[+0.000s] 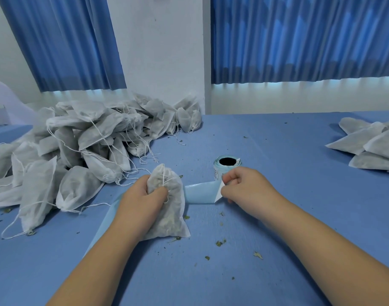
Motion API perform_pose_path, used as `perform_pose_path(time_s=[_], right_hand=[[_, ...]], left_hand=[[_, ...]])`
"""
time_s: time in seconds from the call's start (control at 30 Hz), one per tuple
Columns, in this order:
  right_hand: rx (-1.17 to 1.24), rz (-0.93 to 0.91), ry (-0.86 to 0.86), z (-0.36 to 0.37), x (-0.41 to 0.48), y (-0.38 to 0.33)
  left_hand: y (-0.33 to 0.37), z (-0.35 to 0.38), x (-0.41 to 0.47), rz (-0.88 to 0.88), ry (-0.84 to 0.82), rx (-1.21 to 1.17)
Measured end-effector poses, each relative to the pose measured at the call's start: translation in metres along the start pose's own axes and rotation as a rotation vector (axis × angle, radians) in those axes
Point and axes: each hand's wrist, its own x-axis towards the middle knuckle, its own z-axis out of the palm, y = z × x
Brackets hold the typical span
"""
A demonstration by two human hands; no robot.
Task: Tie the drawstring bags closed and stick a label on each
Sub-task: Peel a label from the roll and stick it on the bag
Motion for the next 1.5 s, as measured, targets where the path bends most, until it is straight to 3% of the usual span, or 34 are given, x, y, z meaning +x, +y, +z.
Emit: perform_pose_path(time_s=[0.9,1.13,1.33,1.5], right_hand=[[0.085,0.055,-0.141,-0.035,-0.001,0.003],[0.398,-0.052,-0.333,-0.057,-0.013,0.017],[0.746,-0.198,-0.362,-0.076,-0.023,0.012],[0.858,-0.289,-0.442,-0.084,-0.031,0.005]], left_hand=[[-0.002,-0.002,0.000,0.019,-0.013,-0.021],[0.009,-0.003,-0.013,0.083,-0.209,-0.208],[0.036,0.021,-0.012,0.098,-0.386,-0.463],[0.071,0.063,-0.004,0.105,-0.590,-0.393]])
